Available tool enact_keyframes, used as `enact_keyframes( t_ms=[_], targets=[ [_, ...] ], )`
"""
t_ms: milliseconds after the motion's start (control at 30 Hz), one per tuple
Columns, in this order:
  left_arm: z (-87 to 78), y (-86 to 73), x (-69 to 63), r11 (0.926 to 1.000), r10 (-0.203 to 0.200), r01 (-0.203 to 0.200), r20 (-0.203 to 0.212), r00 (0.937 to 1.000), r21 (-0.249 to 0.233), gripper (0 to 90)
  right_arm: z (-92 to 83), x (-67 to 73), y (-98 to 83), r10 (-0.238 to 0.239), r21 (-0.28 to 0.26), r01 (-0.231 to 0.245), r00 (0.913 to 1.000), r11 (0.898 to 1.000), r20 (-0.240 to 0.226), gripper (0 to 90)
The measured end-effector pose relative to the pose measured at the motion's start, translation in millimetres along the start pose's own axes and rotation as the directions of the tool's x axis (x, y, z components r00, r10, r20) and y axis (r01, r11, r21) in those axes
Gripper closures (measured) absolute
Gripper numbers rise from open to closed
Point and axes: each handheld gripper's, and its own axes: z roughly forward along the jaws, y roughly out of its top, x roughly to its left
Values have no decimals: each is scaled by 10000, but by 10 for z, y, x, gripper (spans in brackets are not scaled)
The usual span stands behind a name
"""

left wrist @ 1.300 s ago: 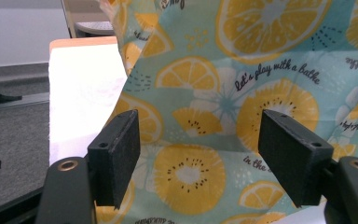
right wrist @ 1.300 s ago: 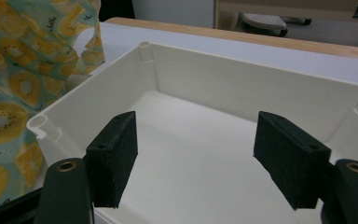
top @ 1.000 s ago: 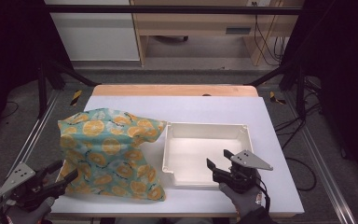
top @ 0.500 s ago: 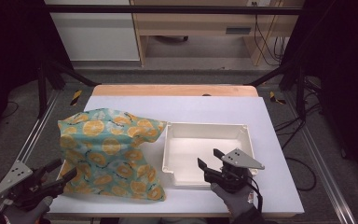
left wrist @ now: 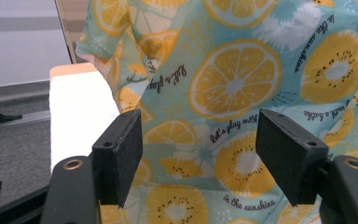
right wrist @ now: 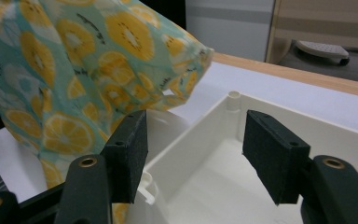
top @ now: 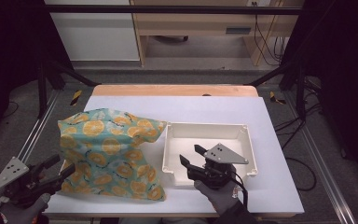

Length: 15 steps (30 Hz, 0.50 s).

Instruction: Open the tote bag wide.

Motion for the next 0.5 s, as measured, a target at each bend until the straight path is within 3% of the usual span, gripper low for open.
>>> enact_keyframes(
  t_ms=[500],
  targets=[
    [45, 196, 14, 9998, 147, -151, -281, 9995, -155, 333, 172, 228, 172, -177, -164, 165, 9971, 9997, -746, 435]
  ],
)
